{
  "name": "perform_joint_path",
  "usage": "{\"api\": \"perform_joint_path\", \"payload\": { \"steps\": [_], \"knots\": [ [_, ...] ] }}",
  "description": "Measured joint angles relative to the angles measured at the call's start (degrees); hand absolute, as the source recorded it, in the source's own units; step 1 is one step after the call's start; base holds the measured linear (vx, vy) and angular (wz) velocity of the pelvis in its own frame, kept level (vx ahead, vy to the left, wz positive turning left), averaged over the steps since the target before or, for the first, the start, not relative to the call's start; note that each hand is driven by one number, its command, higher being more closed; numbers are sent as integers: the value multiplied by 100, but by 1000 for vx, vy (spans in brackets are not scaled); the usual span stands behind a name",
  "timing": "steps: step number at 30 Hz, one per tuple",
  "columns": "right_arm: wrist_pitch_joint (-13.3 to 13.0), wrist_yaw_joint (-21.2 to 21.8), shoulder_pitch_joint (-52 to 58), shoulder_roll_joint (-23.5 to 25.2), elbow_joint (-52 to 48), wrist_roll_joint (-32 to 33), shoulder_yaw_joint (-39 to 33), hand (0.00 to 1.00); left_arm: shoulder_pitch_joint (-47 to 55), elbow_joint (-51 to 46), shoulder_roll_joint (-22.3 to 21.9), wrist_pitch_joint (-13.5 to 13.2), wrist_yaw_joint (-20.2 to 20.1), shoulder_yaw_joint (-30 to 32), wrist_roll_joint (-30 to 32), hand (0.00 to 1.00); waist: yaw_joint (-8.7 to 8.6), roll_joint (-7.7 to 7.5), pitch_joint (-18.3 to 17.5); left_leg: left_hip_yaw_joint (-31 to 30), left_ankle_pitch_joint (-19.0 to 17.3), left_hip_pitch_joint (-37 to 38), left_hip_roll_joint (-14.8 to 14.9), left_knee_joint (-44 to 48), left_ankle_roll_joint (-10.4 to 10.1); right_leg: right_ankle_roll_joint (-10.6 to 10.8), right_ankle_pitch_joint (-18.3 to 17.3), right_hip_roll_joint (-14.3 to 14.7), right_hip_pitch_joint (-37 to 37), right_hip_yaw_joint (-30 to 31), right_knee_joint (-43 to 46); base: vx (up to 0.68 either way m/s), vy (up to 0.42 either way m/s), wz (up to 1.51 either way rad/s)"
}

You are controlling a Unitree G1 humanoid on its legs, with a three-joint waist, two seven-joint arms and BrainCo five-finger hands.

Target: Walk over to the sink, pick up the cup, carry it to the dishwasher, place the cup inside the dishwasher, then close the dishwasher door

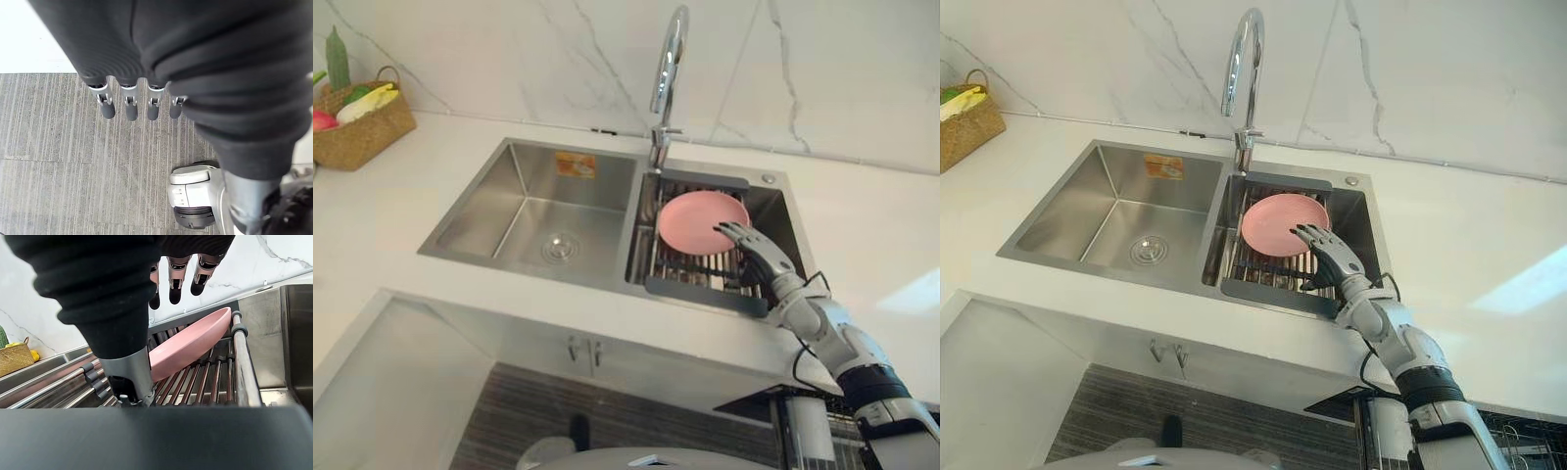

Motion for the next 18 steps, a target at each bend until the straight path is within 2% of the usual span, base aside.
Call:
{"api": "perform_joint_path", "payload": {
  "steps": [5,8,12,16,18],
  "knots": [
    [150,-105,-1,100,31,-331,37,0,-15,47,-5,0,-1,-7,0,0,52,6,-3,-4,2,0,4,0,0,-5,0,5,2,-7,0,0,0,0],
    [291,-416,-29,155,173,-609,126,0,-18,50,-3,0,1,-8,0,0,86,4,-5,-22,10,0,3,0,-3,-9,-3,8,12,-27,1,0,0,0],
    [338,-1011,-82,280,264,-1183,149,0,-16,59,13,2,16,-10,12,0,96,-30,-35,-114,40,-21,2,-1,-11,-59,-37,11,33,-146,7,-3,-4,10],
    [475,-1223,-93,288,277,-1419,363,0,-16,60,26,-1,18,-10,18,0,102,-59,-55,-171,70,-48,18,-1,-26,-67,-43,36,23,-176,9,-34,-23,9],
    [657,-1380,-113,294,284,-1471,493,0,-15,65,26,-1,23,-10,18,0,116,-58,-78,-191,61,-81,26,-1,-59,-72,-40,43,-2,-190,12,-41,-8,4]
  ]
}}
